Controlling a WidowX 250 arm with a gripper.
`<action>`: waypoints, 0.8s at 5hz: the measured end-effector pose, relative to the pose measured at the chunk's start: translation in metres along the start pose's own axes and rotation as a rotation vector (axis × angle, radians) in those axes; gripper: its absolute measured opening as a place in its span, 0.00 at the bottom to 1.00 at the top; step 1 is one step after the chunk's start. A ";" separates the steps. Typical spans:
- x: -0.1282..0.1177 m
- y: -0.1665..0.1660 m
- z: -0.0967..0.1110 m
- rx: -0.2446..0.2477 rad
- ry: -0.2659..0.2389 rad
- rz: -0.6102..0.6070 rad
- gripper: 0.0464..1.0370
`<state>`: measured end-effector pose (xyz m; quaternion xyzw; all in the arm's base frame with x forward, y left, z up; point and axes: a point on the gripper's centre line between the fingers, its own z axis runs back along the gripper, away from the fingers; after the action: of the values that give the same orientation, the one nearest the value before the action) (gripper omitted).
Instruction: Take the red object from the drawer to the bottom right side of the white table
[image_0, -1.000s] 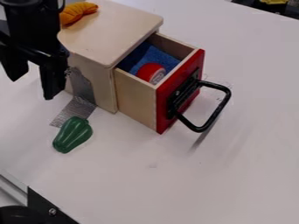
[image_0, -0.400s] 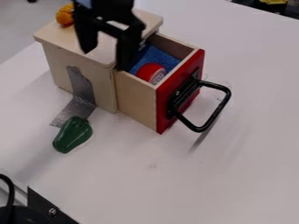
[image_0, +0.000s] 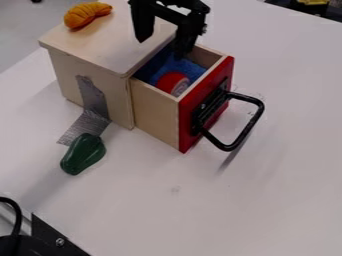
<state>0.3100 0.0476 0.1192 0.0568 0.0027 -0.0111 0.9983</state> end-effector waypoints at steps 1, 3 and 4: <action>0.005 -0.002 -0.015 -0.010 0.019 0.010 0.96; 0.017 -0.009 -0.025 0.017 0.002 -0.001 0.96; 0.017 -0.012 -0.028 0.044 -0.009 -0.016 0.96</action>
<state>0.3262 0.0388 0.0897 0.0785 -0.0017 -0.0194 0.9967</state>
